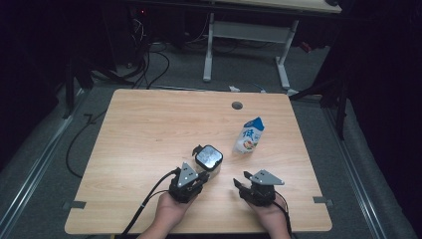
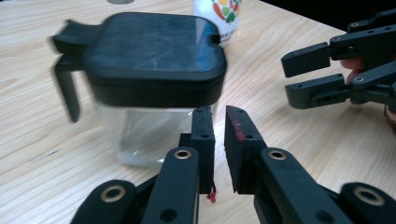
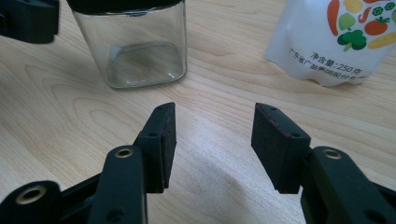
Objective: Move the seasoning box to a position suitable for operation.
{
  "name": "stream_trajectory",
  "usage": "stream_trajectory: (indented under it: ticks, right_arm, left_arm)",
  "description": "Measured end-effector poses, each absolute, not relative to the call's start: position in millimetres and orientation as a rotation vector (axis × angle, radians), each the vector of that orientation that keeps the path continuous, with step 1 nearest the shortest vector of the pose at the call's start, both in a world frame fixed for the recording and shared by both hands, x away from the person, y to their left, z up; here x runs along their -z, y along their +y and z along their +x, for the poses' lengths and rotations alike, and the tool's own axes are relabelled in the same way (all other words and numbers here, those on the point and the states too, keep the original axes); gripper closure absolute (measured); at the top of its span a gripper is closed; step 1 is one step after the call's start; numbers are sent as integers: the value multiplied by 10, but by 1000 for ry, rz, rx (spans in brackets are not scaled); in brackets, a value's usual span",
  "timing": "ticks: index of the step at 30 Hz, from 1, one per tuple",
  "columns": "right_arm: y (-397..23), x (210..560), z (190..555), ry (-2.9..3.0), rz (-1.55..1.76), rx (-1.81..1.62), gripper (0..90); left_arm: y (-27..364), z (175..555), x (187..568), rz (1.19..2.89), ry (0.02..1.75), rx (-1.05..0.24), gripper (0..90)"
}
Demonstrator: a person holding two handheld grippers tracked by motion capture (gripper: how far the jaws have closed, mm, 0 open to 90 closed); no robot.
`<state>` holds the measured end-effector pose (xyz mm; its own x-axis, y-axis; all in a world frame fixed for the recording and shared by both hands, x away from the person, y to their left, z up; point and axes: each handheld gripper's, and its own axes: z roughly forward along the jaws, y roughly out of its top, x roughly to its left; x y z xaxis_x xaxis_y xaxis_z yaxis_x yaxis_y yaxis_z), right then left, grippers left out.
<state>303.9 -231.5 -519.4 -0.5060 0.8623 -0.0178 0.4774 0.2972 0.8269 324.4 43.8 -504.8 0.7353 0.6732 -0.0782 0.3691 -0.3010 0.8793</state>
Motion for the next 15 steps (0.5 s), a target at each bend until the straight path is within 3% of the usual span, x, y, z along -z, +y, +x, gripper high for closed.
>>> stream_trajectory:
  ticks: [3,4,5,9,13,15]
  right_arm:
    - [-2291,5197,3035,2105,1179,-1118,546]
    - [-2254,5199,3044,2107,1184,-1116,631]
    - [-2254,5199,3044,2107,1184,-1116,631]
    - [-2118,5190,3155,2075,1199,-1122,900]
    - [-2002,5201,3247,2078,1192,-1084,900]
    - [-1941,5213,3283,2084,1203,-1067,900]
  left_arm:
    - [721,3264,5072,1930,836,-411,746]
    - [830,3272,5083,1929,853,-418,720]
    - [935,3278,5096,1927,870,-424,720]
    - [1274,3303,5144,1945,922,-490,662]
    - [1529,3327,5186,1906,972,-500,612]
    - [1619,3312,5191,1875,968,-487,636]
